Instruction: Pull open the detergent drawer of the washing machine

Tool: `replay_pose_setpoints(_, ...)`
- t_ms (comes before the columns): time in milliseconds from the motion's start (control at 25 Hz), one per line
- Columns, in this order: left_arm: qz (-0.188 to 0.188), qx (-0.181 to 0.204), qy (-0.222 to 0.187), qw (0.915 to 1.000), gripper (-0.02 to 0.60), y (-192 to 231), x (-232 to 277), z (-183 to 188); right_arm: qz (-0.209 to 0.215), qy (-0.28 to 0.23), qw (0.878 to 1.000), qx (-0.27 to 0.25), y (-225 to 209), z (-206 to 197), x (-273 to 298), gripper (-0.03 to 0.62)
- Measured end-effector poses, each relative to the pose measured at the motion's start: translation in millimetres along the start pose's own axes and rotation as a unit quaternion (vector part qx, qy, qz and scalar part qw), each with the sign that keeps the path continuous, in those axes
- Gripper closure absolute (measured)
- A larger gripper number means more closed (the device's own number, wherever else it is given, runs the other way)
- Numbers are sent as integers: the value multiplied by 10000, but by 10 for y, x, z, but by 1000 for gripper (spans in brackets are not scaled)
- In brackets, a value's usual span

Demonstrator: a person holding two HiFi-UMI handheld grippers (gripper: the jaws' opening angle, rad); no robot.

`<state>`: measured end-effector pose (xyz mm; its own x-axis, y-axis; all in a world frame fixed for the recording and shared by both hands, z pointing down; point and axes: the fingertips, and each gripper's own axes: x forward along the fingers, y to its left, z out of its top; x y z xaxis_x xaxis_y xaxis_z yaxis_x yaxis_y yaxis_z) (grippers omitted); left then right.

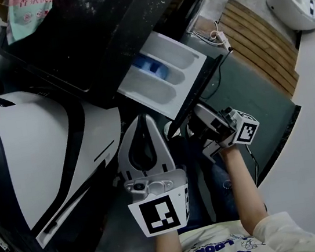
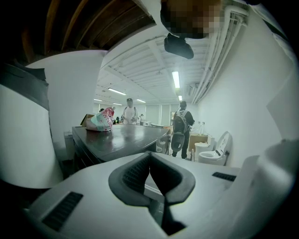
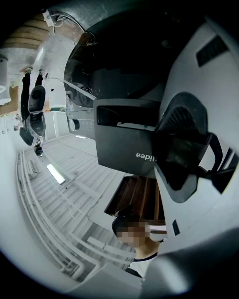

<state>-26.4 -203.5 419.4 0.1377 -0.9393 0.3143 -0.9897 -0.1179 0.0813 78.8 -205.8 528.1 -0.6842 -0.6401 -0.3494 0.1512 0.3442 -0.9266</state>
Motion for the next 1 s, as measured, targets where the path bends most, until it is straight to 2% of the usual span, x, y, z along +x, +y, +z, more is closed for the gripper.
replay_pose_setpoints(720, -7, -22, 52, 10000, 568, 4, 6, -28, -76, 7, 9999, -105, 2, 2, -63, 393)
replay_pose_setpoints(880, -37, 88, -5, 10000, 568, 28, -5, 7, -306, 324, 9982, -393, 6, -61, -53, 383)
replay_pose_setpoints(1000, 41, -23, 11, 10000, 568, 55, -15, 15, -648, 637, 9927, -791, -9, -104, -71, 361)
